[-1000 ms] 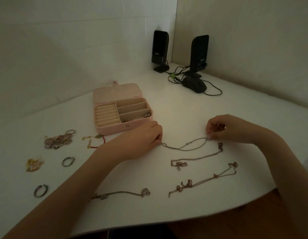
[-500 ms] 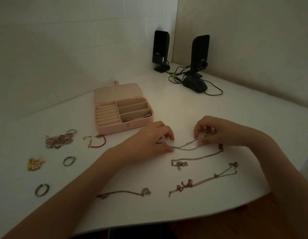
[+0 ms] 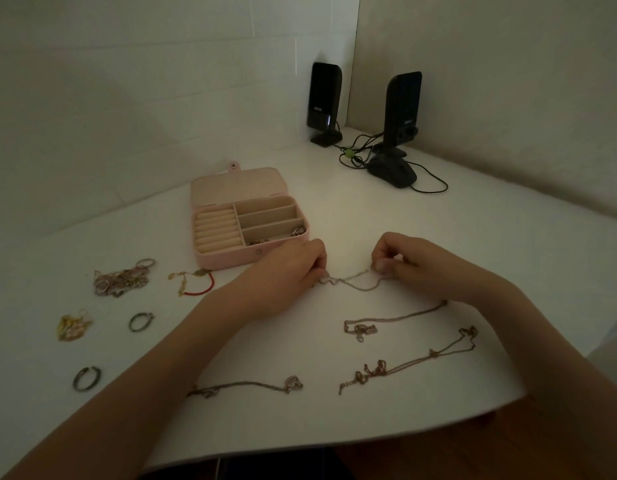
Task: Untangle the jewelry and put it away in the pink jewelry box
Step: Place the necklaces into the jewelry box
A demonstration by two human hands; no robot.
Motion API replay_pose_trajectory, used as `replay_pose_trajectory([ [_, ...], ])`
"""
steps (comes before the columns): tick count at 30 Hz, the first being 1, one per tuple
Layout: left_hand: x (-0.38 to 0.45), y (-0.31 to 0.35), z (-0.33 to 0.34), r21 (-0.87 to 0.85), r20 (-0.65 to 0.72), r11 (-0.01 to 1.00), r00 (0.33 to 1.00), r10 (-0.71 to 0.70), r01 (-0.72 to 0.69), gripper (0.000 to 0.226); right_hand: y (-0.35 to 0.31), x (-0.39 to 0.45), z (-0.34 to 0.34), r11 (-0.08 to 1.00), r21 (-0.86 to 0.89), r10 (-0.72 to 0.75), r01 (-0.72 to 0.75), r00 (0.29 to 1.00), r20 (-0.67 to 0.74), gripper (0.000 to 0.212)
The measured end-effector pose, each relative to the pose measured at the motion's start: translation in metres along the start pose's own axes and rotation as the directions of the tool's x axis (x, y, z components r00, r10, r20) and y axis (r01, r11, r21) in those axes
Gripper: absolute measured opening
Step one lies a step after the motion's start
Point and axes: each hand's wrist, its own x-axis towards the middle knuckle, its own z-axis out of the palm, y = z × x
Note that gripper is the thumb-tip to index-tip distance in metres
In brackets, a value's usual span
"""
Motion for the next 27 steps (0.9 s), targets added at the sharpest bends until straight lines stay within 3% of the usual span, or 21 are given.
replay_pose_trajectory([
  [4, -0.003, 0.002, -0.004, -0.136, -0.039, 0.988, 0.996, -0.083, 0.077, 0.009, -0.014, 0.001, -0.003, 0.977, 0.214, -0.015, 0.015, 1.0, -0.001, 0.011],
  [6, -0.002, 0.003, -0.005, -0.323, -0.067, 0.935, 0.982, -0.179, 0.148, 0.01, -0.02, 0.005, -0.005, 0.975, 0.221, -0.03, 0.033, 0.999, -0.014, 0.011],
  [7, 0.0, 0.005, -0.007, -0.475, -0.07, 0.861, 0.967, -0.244, 0.183, 0.013, -0.022, 0.007, -0.005, 0.975, 0.217, -0.036, 0.042, 0.999, -0.03, 0.011],
  [9, 0.004, 0.01, -0.015, -0.785, -0.034, 0.586, 0.929, -0.369, 0.204, 0.018, -0.024, 0.012, -0.006, 0.971, 0.229, -0.049, 0.063, 0.997, -0.065, 0.009],
  [11, 0.005, 0.014, -0.026, -0.922, 0.014, 0.34, 0.894, -0.447, 0.185, 0.022, -0.024, 0.016, -0.008, 0.96, 0.272, -0.05, 0.07, 0.995, -0.081, 0.008],
  [12, 0.003, 0.013, -0.031, -0.922, 0.028, 0.33, 0.885, -0.465, 0.202, 0.023, -0.025, 0.017, -0.01, 0.951, 0.302, -0.043, 0.065, 0.996, -0.079, 0.008],
  [17, -0.005, 0.007, -0.043, -0.587, 0.13, 0.755, 0.955, -0.267, 0.291, 0.024, -0.034, 0.025, -0.018, 0.939, 0.332, -0.071, 0.085, 0.996, -0.055, 0.01],
  [19, -0.006, 0.007, -0.042, -0.512, 0.13, 0.81, 0.958, -0.257, 0.287, 0.022, -0.038, 0.03, -0.018, 0.955, 0.276, -0.095, 0.107, 0.994, -0.056, 0.012],
  [21, -0.004, 0.005, -0.044, -0.589, 0.066, 0.757, 0.951, -0.303, 0.282, 0.029, -0.039, 0.034, -0.019, 0.97, 0.211, -0.117, 0.121, 0.993, -0.036, 0.013],
  [24, -0.001, -0.003, -0.049, -0.789, -0.014, 0.57, 0.922, -0.387, 0.227, 0.036, -0.042, 0.039, -0.018, 0.979, 0.156, -0.137, 0.13, 0.99, 0.037, 0.014],
  [27, 0.004, -0.01, -0.048, -0.892, -0.006, 0.402, 0.885, -0.466, 0.206, 0.05, -0.048, 0.048, -0.014, 0.984, 0.102, -0.152, 0.145, 0.987, 0.057, 0.01],
])
